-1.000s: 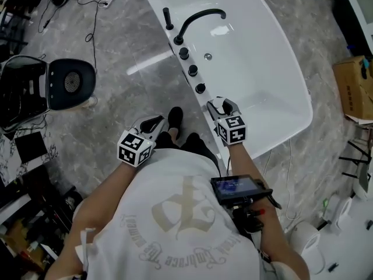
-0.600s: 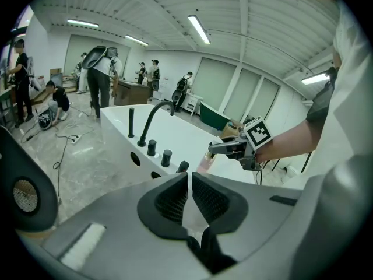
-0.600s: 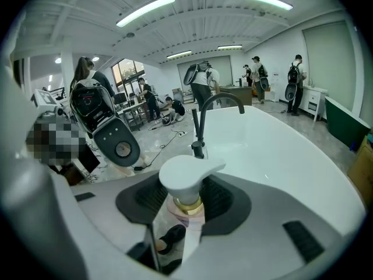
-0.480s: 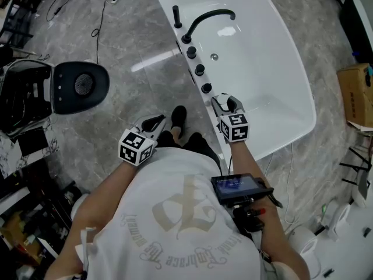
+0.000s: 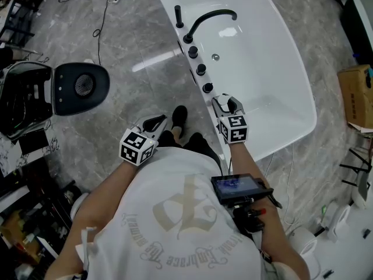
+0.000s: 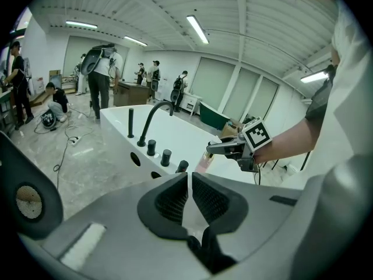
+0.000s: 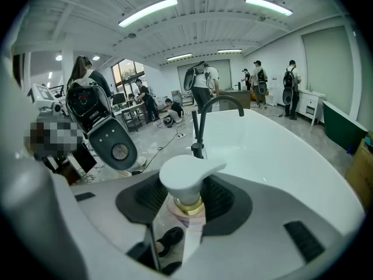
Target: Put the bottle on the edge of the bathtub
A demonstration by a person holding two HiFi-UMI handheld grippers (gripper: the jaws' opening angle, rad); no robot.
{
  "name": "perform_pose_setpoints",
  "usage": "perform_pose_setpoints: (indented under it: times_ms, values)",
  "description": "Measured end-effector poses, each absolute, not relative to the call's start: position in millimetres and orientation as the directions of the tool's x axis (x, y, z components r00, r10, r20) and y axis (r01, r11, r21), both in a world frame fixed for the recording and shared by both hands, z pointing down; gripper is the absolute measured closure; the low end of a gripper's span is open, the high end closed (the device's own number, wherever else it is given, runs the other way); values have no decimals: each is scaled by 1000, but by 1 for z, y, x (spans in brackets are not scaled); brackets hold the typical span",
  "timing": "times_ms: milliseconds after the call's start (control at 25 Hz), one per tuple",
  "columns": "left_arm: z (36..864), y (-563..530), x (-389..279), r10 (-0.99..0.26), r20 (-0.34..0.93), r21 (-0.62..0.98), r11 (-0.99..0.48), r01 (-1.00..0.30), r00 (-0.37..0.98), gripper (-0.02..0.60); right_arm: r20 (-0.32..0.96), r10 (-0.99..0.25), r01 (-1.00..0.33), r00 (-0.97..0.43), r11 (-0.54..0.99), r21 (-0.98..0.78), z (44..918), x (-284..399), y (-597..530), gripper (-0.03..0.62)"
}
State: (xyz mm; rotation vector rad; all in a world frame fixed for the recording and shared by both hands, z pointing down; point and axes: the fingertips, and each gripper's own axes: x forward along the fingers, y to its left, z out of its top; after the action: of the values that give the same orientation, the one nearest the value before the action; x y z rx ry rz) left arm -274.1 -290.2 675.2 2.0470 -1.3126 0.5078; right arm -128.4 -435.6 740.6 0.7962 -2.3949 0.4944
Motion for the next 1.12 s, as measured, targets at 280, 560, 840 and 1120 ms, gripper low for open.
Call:
perform_pose_setpoints:
  times_ms: [280,560,840,1120]
  values:
    - [676,-291,-270,-651,628,305,-299,-904,427,557,616,-457,-659,-642,739,-138,743,-125,-432,436]
    - [674,-288,-269,-651,632,302,-291,-908,419,557,608,-451,-655,-654,739,-157,740,-127,-434,426]
    - [671,-288,-265,-654,634,298,-288,-910,414,557,597,-442,-649,-669,739,-179,739,-130,-433,379]
    - [671,-286,-264,-657,637,292,-279,-915,403,557,590,-436,-642,-679,744,-188,740,-127,-433,375]
